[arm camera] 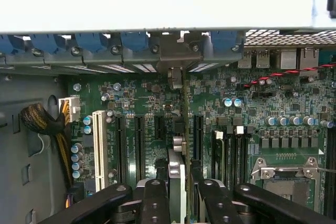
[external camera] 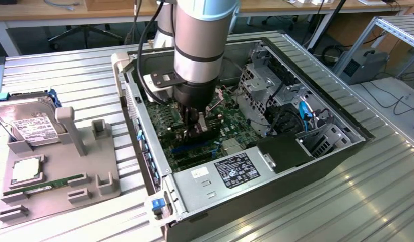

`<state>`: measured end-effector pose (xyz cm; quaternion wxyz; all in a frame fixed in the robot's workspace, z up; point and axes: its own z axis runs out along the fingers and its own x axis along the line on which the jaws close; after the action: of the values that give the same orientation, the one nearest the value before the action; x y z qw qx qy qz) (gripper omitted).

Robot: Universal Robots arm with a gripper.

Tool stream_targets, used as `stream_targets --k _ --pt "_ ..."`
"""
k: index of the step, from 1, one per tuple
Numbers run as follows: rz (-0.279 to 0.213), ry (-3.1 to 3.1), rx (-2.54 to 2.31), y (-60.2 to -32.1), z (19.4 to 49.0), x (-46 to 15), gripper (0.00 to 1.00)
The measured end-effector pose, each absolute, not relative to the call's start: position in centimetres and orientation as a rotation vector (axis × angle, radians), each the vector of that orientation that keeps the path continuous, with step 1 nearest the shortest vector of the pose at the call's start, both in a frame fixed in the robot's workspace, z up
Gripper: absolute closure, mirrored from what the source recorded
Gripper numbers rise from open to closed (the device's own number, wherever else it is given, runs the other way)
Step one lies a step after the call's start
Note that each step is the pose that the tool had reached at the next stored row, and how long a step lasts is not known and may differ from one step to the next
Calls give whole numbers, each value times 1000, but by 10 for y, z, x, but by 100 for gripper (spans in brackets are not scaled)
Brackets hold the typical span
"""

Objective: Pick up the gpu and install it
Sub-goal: 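Insert the gpu into the slot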

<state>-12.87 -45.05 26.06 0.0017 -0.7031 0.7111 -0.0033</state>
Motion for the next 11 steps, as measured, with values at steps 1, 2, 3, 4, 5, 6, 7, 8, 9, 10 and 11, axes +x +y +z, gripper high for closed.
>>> stream_targets --k 1,2,3,4,5,6,7,8,9,10,11 --pt "-10 2232 -2206 -450 260 -129 73" --pt "-10 2232 -2206 -450 260 -129 73" --pt "-10 2232 -2206 -450 260 -129 73" --pt "-10 2232 -2206 -450 260 -129 73" --pt "-10 2232 -2206 -450 260 -129 73" --pt "-10 2232 -2206 -450 259 -129 73" --pt "-9 2231 -2206 -450 259 -129 73" --pt "-10 2231 -2206 -450 259 -129 73" --pt "-9 2231 -2206 -450 259 -128 73" --pt "-9 2232 -2206 -450 258 -128 73" --pt "-9 2232 -2206 -450 258 -128 73"
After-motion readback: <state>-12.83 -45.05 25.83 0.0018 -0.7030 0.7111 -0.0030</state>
